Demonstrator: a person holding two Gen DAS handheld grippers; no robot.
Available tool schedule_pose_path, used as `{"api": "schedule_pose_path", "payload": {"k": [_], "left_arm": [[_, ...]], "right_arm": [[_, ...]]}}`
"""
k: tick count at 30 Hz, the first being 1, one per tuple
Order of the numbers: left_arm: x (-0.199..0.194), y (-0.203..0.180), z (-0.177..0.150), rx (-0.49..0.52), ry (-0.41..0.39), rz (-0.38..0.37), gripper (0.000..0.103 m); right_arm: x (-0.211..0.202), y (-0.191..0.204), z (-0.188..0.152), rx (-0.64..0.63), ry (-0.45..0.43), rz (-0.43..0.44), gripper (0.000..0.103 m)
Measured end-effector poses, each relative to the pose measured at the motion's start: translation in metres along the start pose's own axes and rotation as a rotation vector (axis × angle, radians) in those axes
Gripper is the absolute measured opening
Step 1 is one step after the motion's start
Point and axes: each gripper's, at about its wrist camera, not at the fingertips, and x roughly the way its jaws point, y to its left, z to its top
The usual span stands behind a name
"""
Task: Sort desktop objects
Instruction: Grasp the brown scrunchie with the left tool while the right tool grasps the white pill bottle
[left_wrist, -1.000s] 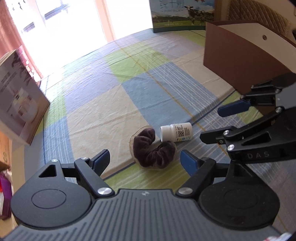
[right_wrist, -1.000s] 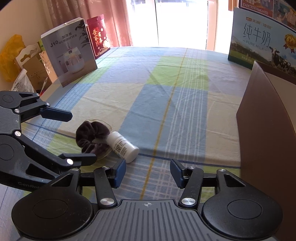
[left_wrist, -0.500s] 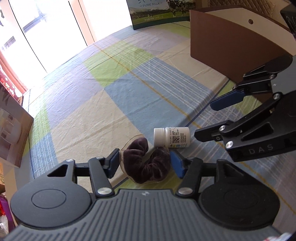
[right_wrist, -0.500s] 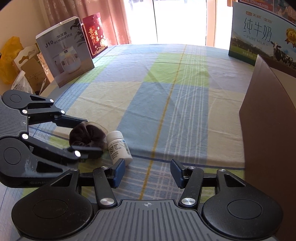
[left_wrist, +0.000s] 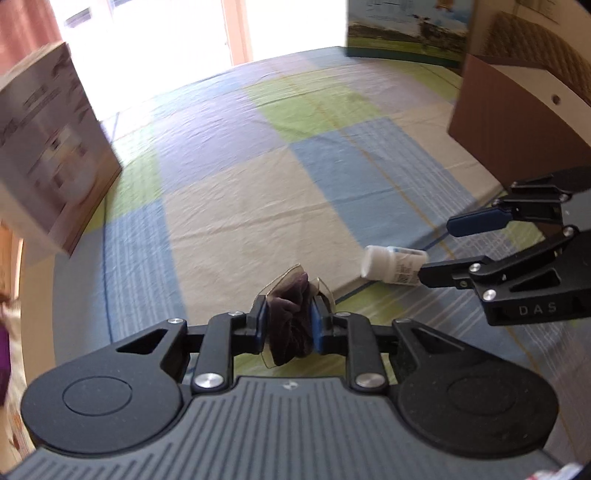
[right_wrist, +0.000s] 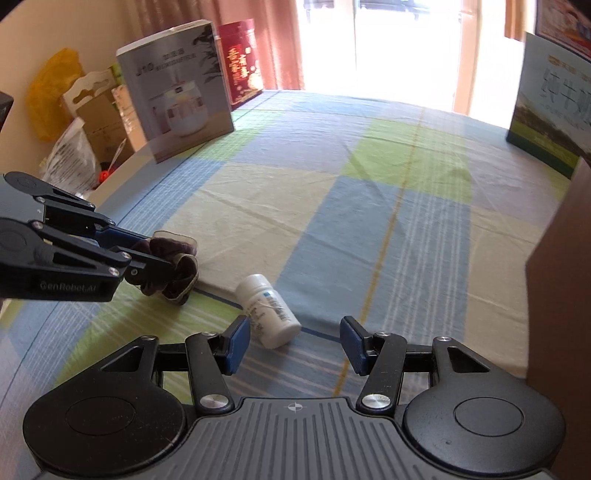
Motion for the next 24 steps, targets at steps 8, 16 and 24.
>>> {"api": "schedule_pose_path", "payload": {"k": [8,16,24], "left_arm": [[-0.005,0.019,-0.008,-0.177,0.042,0.004,0.020],[-0.005,0.021,-0.010,-0.221,0.051,-0.002,0.020],[0.008,0.015,-0.003,-0.211,0.064,-0.003,0.029]], "right_arm": [[0.019,0.015,0.006,-0.085,0.011,0.005,0.051],[0.027,0.020,0.007,-0.103,0.017,-0.024,0.033],[0.023,0.017,0.006,-0.069,0.014,-0.050,0.025]]}}
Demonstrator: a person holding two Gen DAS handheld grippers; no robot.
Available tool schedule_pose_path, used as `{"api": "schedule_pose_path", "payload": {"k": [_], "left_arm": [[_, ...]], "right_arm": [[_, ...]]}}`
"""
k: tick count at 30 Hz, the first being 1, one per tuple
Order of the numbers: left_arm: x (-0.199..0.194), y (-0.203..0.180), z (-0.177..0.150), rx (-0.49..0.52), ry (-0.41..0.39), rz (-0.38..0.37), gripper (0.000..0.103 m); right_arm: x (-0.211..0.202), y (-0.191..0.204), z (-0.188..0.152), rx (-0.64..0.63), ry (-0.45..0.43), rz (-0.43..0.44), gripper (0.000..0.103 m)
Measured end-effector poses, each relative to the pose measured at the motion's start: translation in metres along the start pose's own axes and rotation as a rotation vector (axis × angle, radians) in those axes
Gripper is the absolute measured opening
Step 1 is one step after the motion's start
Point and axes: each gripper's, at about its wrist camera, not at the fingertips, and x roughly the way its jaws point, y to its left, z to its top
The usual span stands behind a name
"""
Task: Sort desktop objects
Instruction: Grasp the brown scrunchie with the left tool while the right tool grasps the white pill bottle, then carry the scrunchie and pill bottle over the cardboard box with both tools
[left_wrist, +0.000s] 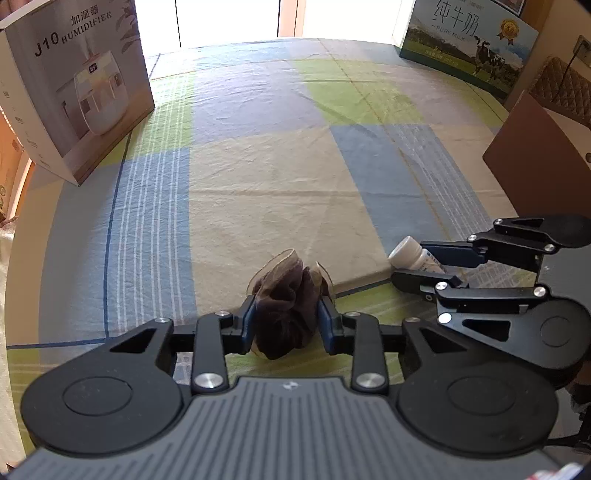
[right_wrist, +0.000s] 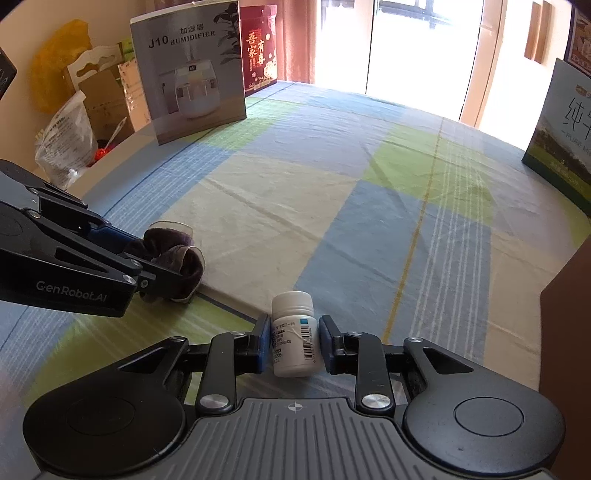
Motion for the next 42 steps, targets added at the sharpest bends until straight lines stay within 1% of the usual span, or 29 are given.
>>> {"api": "schedule_pose_path", "payload": {"k": [5,12,22,28,37,42], "left_arm": [[0.002,-0.003,-0.001,0.011,-0.004,0.012,0.029],[-0.003,-0.004,-0.005,-0.002,-0.007,0.004,0.018],[-0.019,-0.011,-0.014,-0.015,-0.014,-0.014,0.013],[-0.033,-0.020,-0.024,-0.012,-0.018,-0.025,0.011],[-0.065,-0.044,-0.047,0.003,-0.037,-0.079,0.011],[-0.087,-0.060,-0.058,0.007,-0.054,-0.107,0.011]], "right_arm": [[-0.003,-0.002,-0.003,0.031,0.009,0.005,0.025],[-0.009,-0.002,-0.010,0.071,0.032,0.020,0.024],[-0.028,-0.002,-0.024,0.131,0.047,0.034,0.024],[-0.054,-0.003,-0.035,0.164,0.034,0.045,0.024],[-0.106,-0.010,-0.054,0.229,0.005,0.058,0.024],[-0.135,-0.015,-0.066,0.257,-0.015,0.081,0.024]]}}
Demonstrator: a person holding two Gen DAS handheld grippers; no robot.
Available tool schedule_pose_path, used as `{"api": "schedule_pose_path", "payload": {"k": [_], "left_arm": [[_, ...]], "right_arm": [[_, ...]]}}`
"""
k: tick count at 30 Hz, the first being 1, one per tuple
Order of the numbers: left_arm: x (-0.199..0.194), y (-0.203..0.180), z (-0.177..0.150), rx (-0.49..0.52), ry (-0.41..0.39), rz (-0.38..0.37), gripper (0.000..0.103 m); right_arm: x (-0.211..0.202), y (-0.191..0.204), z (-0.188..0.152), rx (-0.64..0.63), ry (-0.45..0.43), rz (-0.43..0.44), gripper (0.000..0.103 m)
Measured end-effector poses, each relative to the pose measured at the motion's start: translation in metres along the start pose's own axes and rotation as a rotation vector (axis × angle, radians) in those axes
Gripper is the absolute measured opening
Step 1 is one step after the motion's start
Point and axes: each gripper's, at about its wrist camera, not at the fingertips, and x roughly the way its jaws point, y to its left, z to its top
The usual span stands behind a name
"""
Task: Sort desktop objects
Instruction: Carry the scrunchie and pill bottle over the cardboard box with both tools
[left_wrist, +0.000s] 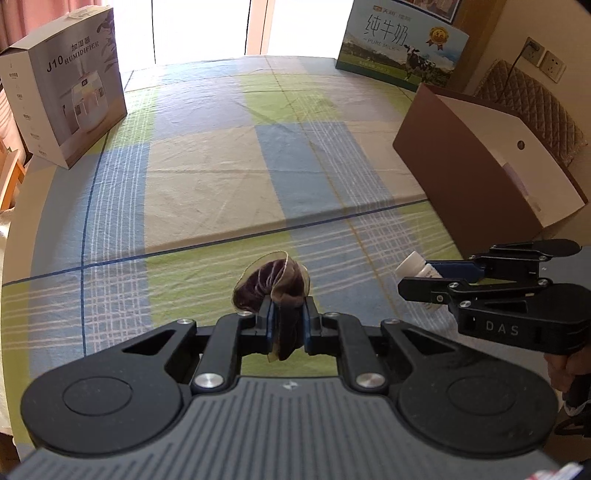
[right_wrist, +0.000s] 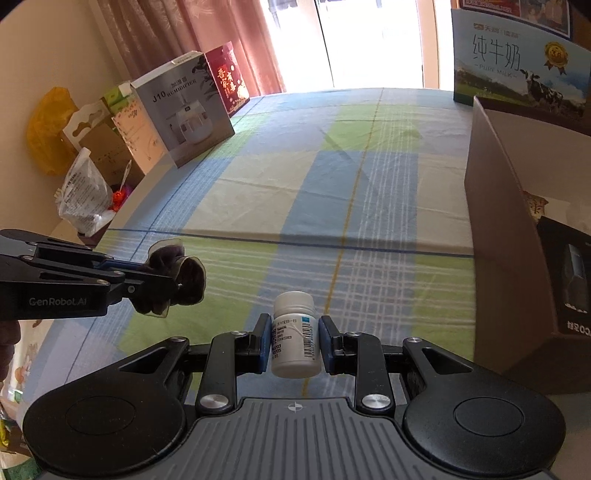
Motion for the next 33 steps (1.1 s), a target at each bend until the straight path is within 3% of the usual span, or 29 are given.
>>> {"api": "schedule_pose_path", "payload": {"k": [11,19,33], "left_arm": [[-0.043,-0.062,-0.002,0.040,-0.069,-0.086,0.011],[-0.058,-0.119,0.015,0.107,-0.117,-0.175,0.011],[-0.034,-0.219,0.063,0.212,-0.150,-0.273,0.011]], "right_arm": [[-0.073,-0.027,-0.019,0.065,-0.073,0.016,0.024],[-0.133,-0.070,-0.025,0.127,-0.163,-0.046,0.024],[-0.199,-0.162,-0.022,0.206,-0.258,-0.172,0.024]]}}
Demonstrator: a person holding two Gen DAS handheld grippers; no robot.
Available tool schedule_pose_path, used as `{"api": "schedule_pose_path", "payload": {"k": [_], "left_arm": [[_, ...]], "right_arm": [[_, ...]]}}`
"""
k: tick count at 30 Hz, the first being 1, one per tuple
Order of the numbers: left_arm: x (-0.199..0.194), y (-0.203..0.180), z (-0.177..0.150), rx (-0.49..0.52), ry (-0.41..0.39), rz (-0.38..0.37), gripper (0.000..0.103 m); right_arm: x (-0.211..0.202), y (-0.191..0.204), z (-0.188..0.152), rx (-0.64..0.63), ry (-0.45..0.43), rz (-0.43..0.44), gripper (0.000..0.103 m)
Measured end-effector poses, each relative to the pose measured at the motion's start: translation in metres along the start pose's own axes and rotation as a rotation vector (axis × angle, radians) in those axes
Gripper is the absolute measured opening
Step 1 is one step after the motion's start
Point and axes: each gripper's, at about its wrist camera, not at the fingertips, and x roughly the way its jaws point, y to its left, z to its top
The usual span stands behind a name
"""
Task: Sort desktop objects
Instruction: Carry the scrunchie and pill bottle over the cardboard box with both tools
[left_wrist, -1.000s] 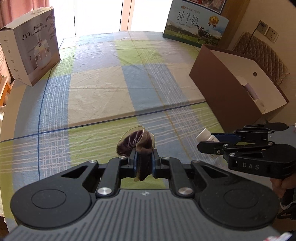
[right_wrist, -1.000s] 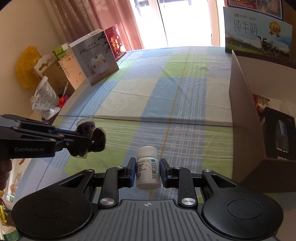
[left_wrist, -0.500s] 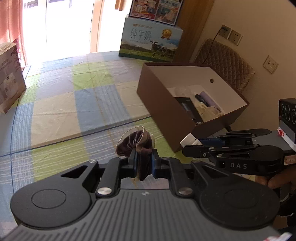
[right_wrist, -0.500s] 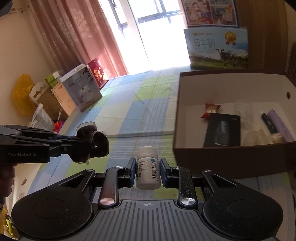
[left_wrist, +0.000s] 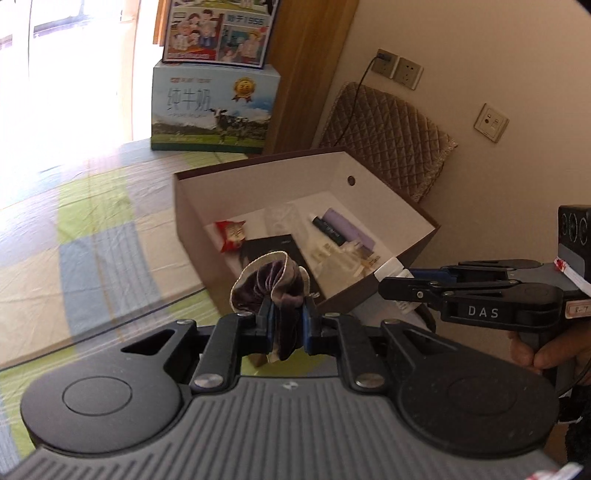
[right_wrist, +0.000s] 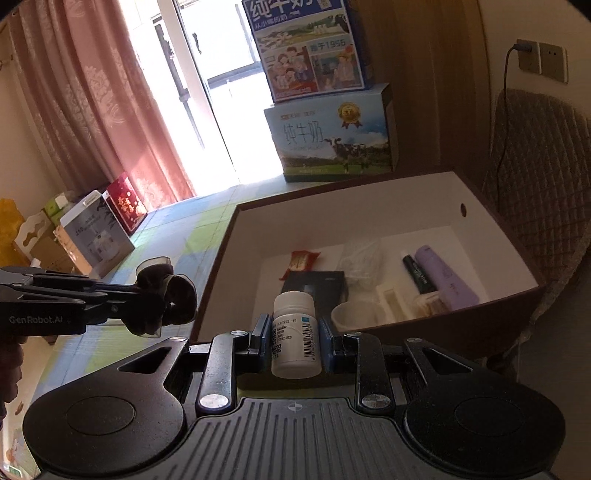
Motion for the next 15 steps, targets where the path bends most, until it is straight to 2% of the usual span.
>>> {"api": "schedule_pose_path", "payload": {"k": [7,15], "left_arm": [[0.039,-0.026,0.032,0.028,-0.006,-0.018,0.011],[0.093,-0.043,0.062,0.041,0.028,0.001,0.011]], "right_arm": [[0.007,-0.036,0.029,-0.023,-0.026,-0.011,0.024],[0.043,-0.080,0.053,-0.045,0.025,-0.053,0.025]]}}
